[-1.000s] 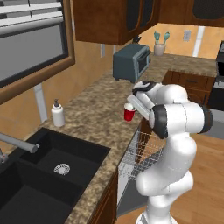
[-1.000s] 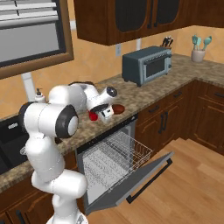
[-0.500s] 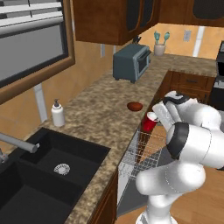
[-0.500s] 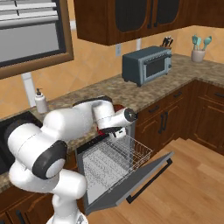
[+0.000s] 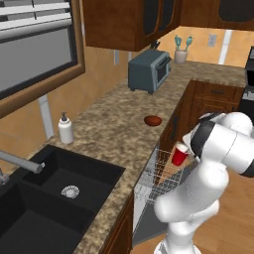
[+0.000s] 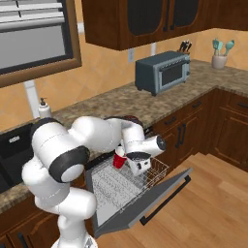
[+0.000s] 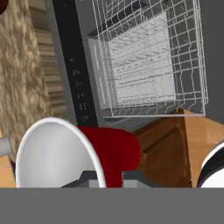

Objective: Pick up the cup and bowl from the counter, place them in the dishwasher, and close the dishwasher door.

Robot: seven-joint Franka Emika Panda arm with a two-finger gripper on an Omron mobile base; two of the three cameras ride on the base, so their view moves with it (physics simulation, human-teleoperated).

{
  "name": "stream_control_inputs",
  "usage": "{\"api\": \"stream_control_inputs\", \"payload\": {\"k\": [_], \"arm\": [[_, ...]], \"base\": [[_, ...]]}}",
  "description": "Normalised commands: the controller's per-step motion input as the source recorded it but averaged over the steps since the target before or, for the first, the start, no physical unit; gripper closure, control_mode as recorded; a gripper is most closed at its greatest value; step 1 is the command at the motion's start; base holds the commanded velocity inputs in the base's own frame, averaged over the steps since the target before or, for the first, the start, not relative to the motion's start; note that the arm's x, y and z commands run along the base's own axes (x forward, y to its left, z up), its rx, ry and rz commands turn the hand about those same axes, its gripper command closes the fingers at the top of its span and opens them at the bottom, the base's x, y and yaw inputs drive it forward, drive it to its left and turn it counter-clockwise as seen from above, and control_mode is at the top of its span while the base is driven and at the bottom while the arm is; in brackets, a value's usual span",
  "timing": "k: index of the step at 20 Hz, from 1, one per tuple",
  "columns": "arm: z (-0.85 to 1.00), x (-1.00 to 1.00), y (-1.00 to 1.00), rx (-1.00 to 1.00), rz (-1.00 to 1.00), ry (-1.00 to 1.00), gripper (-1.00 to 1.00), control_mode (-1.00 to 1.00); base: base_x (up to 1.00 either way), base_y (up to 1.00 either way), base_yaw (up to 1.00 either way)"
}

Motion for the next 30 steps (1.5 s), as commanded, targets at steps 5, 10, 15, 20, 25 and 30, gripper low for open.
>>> {"api": "stream_control_inputs", "payload": {"k": [5, 10, 15, 20, 25, 30], "arm": [[-0.88, 0.00, -0.14, 0.01, 0.38, 0.10, 1.00, -1.00], [-0.87, 0.00, 0.00, -0.03, 0.23, -0.01, 1.00, -1.00], [-0.64, 0.05, 0.00, -0.05, 0.18, -0.09, 1.00, -1.00], [-0.54, 0.32, 0.00, -0.07, 0.16, -0.13, 1.00, -1.00], [-0.39, 0.54, 0.00, -0.02, 0.10, -0.11, 1.00, -1.00], [-0.51, 0.44, 0.00, 0.00, 0.08, -0.09, 1.00, -1.00]], "base": [[0.00, 0.00, 0.00], [0.00, 0.00, 0.00], [0.00, 0.00, 0.00], [0.00, 0.00, 0.00], [0.00, 0.00, 0.00], [0.00, 0.00, 0.00]]}}
